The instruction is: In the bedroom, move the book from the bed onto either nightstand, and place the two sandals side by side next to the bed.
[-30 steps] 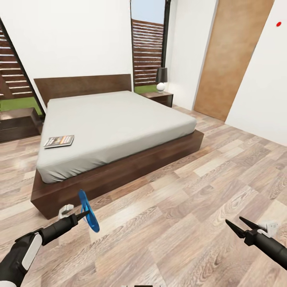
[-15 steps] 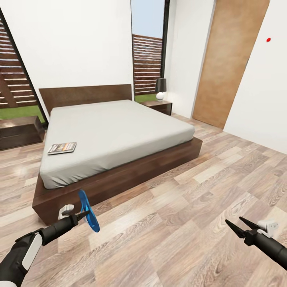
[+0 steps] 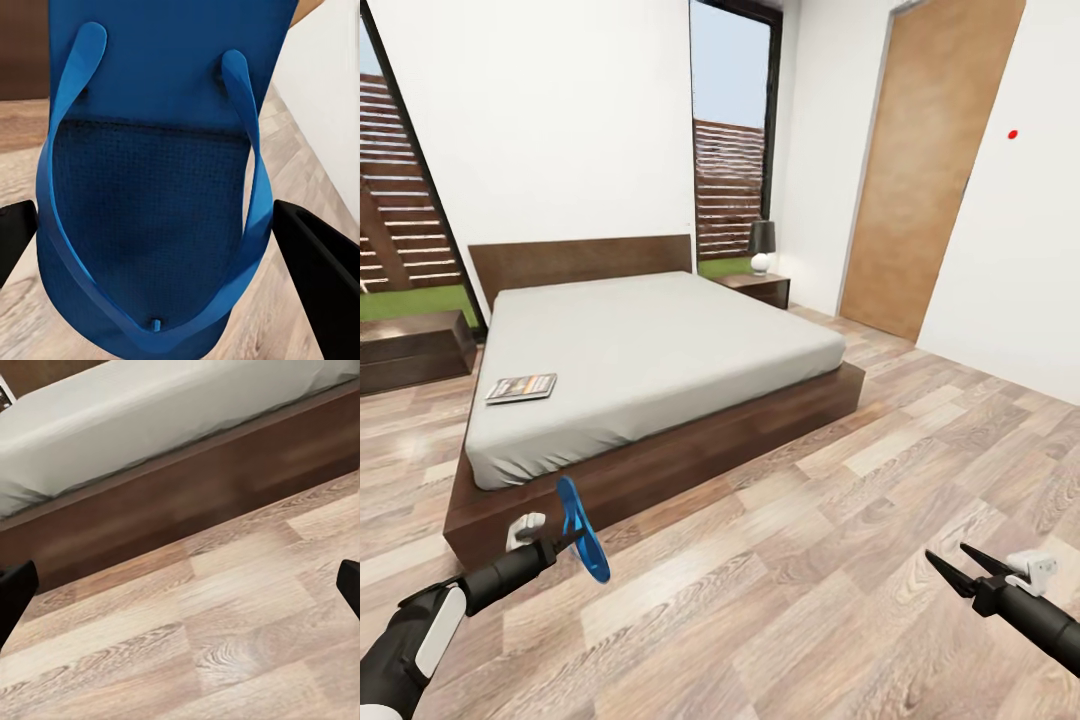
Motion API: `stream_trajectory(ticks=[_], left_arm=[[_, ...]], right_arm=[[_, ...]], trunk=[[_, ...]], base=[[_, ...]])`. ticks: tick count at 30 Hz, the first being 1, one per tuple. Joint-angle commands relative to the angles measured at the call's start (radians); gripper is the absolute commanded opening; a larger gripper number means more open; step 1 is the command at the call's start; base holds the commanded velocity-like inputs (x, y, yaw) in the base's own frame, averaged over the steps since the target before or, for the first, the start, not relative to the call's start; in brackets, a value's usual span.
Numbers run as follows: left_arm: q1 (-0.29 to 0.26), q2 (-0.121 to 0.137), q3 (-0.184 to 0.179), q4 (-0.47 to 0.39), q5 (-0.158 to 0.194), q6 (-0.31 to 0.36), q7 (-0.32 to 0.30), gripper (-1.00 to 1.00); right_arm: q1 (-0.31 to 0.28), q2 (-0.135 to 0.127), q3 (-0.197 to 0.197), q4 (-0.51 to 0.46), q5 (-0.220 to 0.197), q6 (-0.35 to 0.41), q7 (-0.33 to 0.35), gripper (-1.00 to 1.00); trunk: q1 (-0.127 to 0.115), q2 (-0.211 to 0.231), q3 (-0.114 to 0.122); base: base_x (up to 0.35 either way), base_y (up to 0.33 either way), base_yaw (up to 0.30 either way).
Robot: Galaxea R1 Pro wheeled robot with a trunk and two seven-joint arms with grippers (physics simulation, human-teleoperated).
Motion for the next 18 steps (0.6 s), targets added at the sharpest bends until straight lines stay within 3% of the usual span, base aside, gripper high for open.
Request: stream_trajectory(ticks=[1,18], left_arm=[[0.0,0.0,0.001,0.0,0.004,0.007,-0.002,-1.0],[0.0,0.0,0.001,0.0,0.004,0.007,-0.002,-1.0]], right_arm=[[-0.001,0.0,-0.001,0.0,-0.009,0.01,0.004,1.0],[-0.001,0.0,-0.001,0.0,-0.009,0.01,0.003,1.0]], trunk=[[-0.001,0.0,0.003],[-0.008,0.004,0.069]], base=[[0.0,0.0,0.0],[0.0,0.0,0.0]])
